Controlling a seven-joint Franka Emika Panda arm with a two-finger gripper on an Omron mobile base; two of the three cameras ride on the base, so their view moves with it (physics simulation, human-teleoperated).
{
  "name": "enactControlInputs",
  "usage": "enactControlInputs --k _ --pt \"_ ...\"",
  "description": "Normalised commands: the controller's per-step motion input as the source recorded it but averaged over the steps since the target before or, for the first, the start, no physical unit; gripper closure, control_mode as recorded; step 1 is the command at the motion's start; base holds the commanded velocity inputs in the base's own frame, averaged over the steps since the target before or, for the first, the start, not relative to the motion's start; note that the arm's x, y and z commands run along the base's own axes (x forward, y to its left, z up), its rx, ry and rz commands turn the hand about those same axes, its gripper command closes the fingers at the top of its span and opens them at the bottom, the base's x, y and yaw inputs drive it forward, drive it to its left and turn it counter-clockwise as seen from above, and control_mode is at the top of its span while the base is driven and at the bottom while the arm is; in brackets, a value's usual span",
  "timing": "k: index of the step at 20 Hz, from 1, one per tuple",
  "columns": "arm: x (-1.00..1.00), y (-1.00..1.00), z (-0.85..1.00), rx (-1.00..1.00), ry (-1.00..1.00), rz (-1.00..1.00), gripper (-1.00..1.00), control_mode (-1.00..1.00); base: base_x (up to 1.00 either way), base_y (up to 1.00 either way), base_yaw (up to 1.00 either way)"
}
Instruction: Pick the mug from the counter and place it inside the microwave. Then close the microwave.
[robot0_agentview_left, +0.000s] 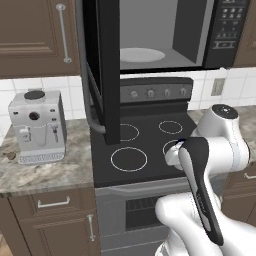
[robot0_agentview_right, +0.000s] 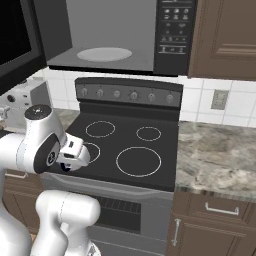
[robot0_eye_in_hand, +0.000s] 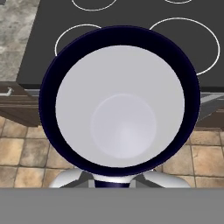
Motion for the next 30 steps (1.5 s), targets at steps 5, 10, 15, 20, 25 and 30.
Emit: enactControlInputs --k 5,10,15,20,25,30 --pt "0.0 0.0 0.0 0.0 0.0 0.0 1.0 -1.0 0.0 0.0 0.0" --pt "0.0 0.06 0.03 -0.01 -0.01 0.02 1.0 -1.0 0.0 0.0 0.0" --pt "-0.28 0.11 0.41 -0.03 -0.13 0.13 1.0 -1.0 0.0 0.0 0.0" --pt "0.0 0.2 0.69 0.0 -0.21 0.13 1.0 -1.0 0.0 0.0 0.0" --pt "0.0 0.17 0.66 0.0 -0.1 0.15 1.0 -1.0 0.0 0.0 0.0" --pt "-0.01 0.06 0.53 0.01 -0.01 0.14 1.0 -1.0 0.0 0.0 0.0"
